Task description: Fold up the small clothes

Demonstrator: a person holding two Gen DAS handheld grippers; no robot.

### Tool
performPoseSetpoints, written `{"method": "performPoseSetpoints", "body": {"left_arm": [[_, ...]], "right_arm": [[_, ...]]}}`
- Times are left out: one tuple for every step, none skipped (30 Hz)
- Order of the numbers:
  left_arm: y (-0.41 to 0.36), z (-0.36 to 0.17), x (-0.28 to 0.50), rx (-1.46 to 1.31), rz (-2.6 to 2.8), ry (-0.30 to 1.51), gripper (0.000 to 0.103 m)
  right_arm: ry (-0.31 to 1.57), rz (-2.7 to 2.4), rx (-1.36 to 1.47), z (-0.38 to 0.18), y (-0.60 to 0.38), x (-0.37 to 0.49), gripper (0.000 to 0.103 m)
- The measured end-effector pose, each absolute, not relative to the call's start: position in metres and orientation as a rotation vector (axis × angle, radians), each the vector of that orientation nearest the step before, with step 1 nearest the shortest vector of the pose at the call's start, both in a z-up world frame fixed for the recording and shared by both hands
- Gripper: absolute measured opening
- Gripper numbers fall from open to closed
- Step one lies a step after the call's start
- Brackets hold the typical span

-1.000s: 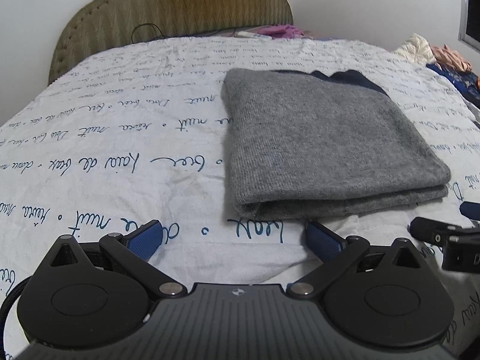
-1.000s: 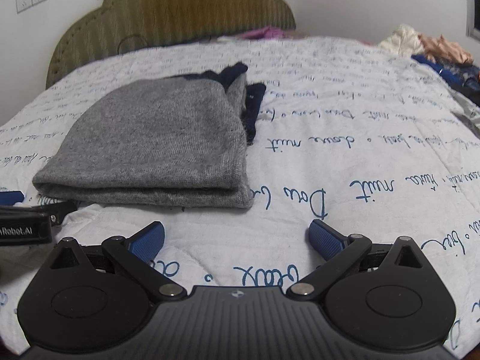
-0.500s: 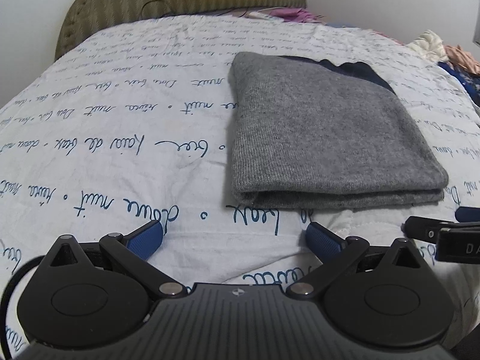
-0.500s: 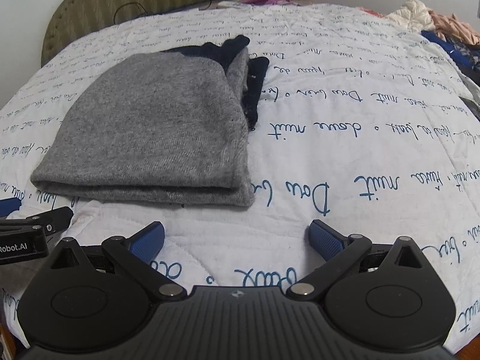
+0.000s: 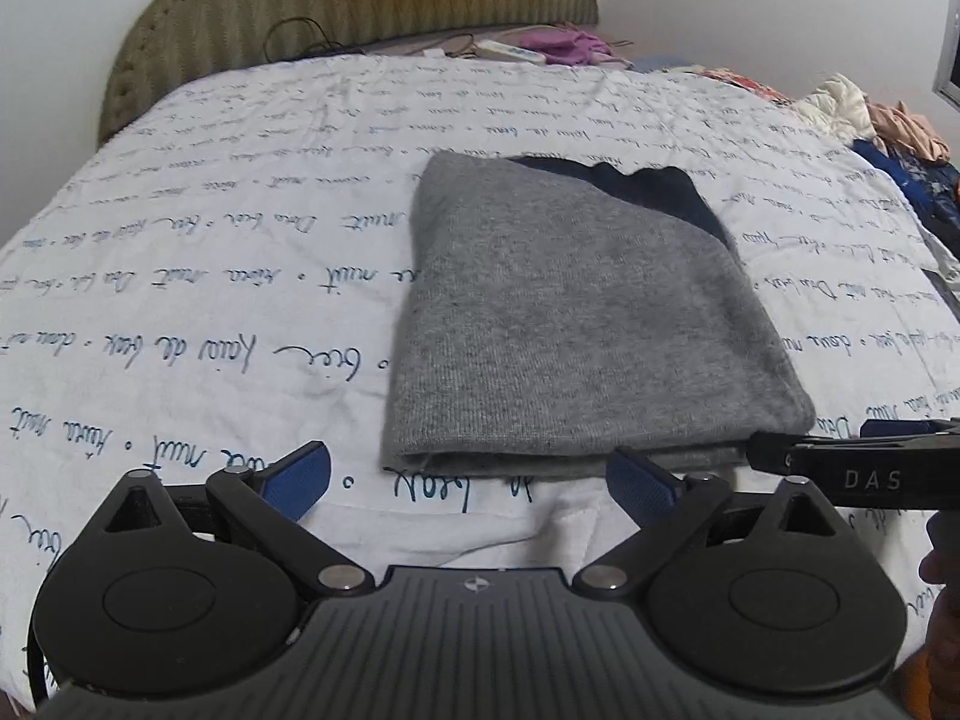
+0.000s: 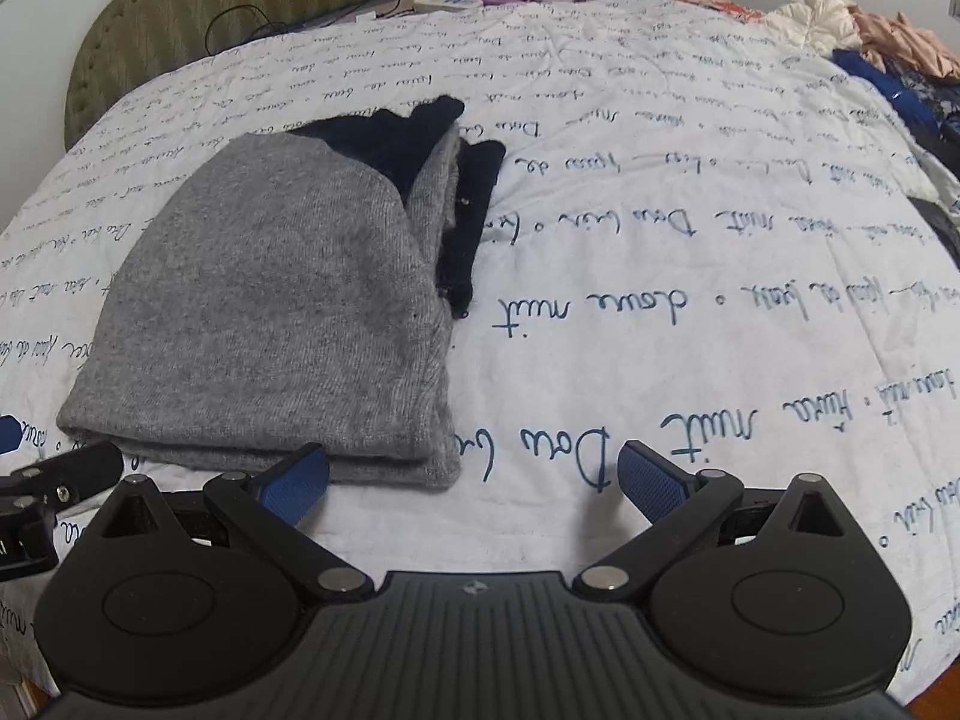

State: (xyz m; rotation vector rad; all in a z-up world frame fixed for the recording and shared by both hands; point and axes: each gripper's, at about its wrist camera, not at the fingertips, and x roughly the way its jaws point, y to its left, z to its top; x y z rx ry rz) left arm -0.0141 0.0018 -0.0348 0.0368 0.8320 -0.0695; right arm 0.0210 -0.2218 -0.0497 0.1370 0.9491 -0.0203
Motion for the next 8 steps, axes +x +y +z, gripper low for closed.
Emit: {"method": "performPoseSetpoints", "body": {"left_arm": [[0.0022,-0.034,-0.014,0.034,-0.064,0.836,0.096],[0.0026,-0.0342,-0.0142,0.03,-0.064,0.845,0.096],[0.0035,-0.0344,-0.0141,0.028,-0.071,0.857,0.095],[0.0041,-0.0348,-0.0149,0.032,-0.083,0.867,0.095],[0.0052,-0.0352,-0.0161,0.034,-0.103,0.878,0.096],[0.0068,-0.0361,-0.0168,0.028,-0.123,0.896,0.098],[0.0091,-0.0376,-0.016,0.017,-0.144,0.915,0.1],[0.0116,-0.0391,-0.0148,0.015,-0.148,0.929,0.1]], "right_arm": [[0.955,-0.016,0.141,-0.0509,-0.2219,0.022,0.103],[0.962,-0.012,0.144,-0.0518,-0.2217,0.0227,0.103],[0.968,-0.008,0.144,-0.0525,-0.2211,0.0231,0.103],[0.971,-0.005,0.141,-0.0527,-0.2205,0.0229,0.103],[0.973,-0.004,0.14,-0.0527,-0.2199,0.022,0.103],[0.975,-0.002,0.142,-0.0529,-0.2194,0.0205,0.103],[0.981,0.001,0.143,-0.0539,-0.2188,0.0189,0.103],[0.989,0.009,0.142,-0.0558,-0.2182,0.0177,0.103]]}}
